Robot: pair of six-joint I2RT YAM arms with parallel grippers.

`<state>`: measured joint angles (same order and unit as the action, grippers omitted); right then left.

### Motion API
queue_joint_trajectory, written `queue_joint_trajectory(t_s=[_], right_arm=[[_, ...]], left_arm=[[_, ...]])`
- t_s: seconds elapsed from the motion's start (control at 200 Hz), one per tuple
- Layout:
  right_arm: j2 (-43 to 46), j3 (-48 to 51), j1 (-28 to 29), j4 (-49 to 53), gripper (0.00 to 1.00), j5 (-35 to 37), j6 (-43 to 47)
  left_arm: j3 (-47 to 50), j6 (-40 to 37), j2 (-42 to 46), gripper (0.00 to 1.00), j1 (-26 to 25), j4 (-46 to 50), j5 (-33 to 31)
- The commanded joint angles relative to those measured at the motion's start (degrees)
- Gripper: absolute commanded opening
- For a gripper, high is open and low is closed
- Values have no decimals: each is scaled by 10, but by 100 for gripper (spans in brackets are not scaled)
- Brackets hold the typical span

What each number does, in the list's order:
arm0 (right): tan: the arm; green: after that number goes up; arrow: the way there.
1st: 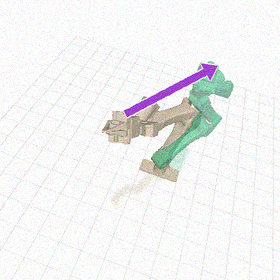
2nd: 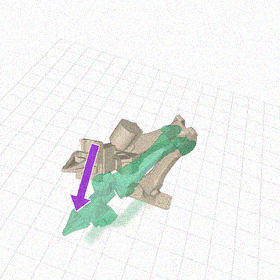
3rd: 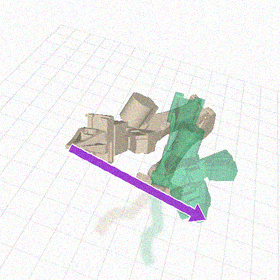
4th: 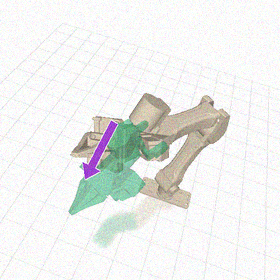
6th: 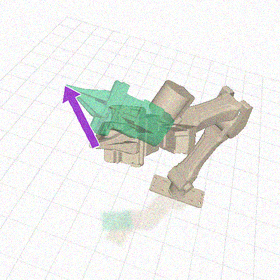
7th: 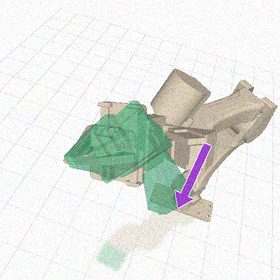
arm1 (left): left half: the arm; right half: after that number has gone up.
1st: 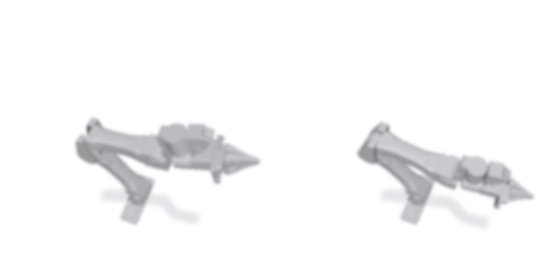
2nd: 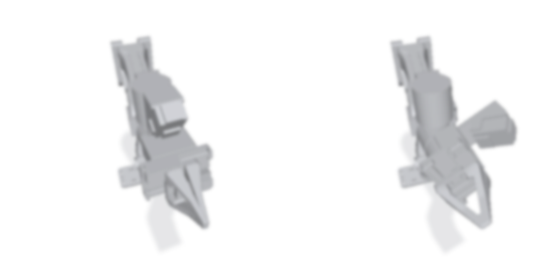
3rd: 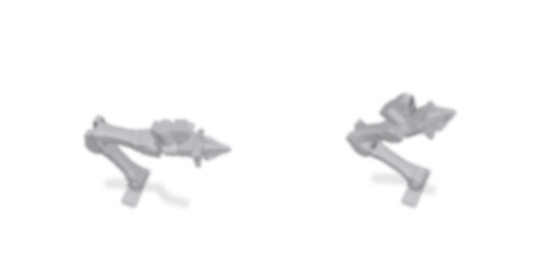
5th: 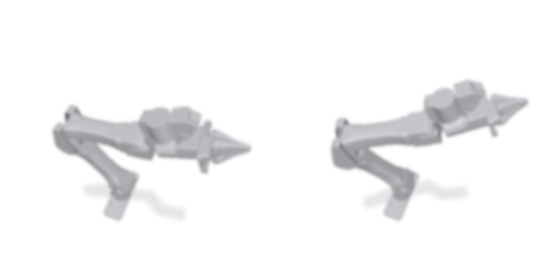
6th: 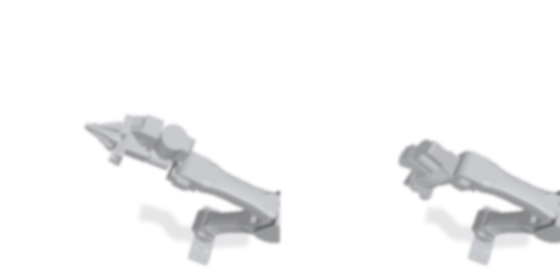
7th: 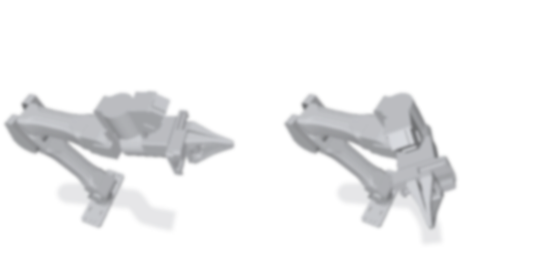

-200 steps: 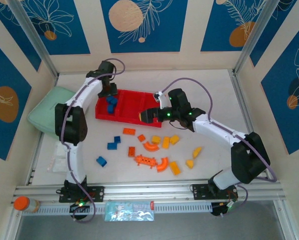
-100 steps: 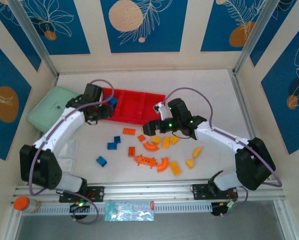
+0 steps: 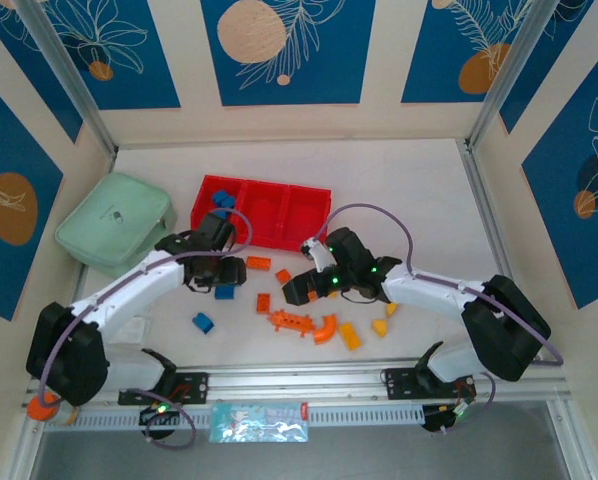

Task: Sort the legos into containers by color
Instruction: Pick up the lego from the center of the table.

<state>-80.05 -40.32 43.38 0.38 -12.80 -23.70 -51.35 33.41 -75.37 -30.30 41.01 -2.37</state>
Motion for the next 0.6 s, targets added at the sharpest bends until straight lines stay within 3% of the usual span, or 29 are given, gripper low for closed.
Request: queue_joint_trajectory(t_s=[0.0,0.34,0.595], right_arm=[[-4,5,13,-35,99,20,22],[-5,17,24,-58,99,41,38],[-10,16,19,-59,99,43,42]], left_arm=[[3,11,-26,62,-3,-27,-24],[-33,10,-143,61,-3,-59,-52],[-40,5,-185,51,-3,-93,-41]])
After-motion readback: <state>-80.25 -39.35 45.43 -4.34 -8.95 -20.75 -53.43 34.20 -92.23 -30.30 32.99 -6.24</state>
